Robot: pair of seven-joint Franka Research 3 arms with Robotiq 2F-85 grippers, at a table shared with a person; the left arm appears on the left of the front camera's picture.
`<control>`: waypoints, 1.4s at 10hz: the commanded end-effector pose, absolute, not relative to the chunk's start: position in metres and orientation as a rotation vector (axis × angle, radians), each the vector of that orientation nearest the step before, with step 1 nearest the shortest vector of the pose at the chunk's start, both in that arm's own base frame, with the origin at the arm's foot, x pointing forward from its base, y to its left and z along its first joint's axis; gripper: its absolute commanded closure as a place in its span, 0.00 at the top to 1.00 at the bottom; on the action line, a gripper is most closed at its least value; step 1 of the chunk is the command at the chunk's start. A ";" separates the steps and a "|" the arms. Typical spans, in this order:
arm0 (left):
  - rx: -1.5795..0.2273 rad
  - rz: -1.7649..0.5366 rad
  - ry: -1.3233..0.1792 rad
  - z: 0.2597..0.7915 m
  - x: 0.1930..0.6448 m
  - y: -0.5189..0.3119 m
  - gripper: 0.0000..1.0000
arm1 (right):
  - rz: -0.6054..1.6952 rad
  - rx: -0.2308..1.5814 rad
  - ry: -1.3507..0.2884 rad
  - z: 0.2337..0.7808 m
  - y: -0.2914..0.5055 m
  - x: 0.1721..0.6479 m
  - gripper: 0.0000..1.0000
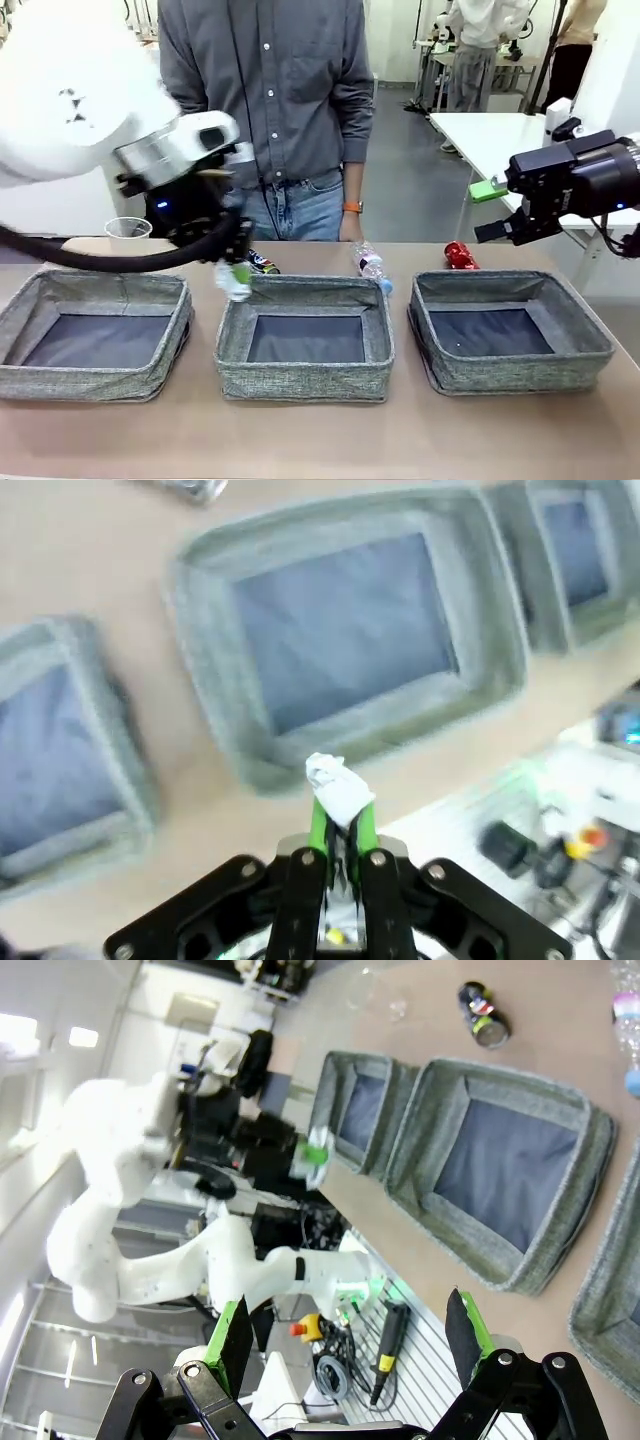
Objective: Sort the waste into the appropriate baskets.
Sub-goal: Pick up the waste item pointed out by the person.
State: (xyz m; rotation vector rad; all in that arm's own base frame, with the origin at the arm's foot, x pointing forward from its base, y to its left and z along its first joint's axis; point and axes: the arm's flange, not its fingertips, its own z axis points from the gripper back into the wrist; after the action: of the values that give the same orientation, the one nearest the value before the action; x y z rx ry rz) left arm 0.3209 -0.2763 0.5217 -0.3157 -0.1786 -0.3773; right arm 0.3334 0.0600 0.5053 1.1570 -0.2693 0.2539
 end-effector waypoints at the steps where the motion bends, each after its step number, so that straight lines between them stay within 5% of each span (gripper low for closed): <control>1: -0.121 -0.365 -0.171 0.584 0.305 -0.361 0.09 | 0.240 1.183 -0.273 0.509 0.063 0.335 1.00; 8: 0.222 -0.170 -0.344 0.700 0.274 -0.433 0.09 | 0.240 1.183 -0.273 0.509 0.063 0.335 1.00; 14: 0.063 -0.225 -0.245 0.745 0.293 -0.442 0.09 | 0.240 1.183 -0.273 0.509 0.063 0.335 1.00</control>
State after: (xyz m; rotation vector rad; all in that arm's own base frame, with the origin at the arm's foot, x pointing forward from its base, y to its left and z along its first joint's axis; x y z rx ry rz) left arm 0.2850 -0.4429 0.7324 0.0921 -0.2739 -0.2392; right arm 0.3335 0.0595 0.5052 1.1571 -0.2693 0.2526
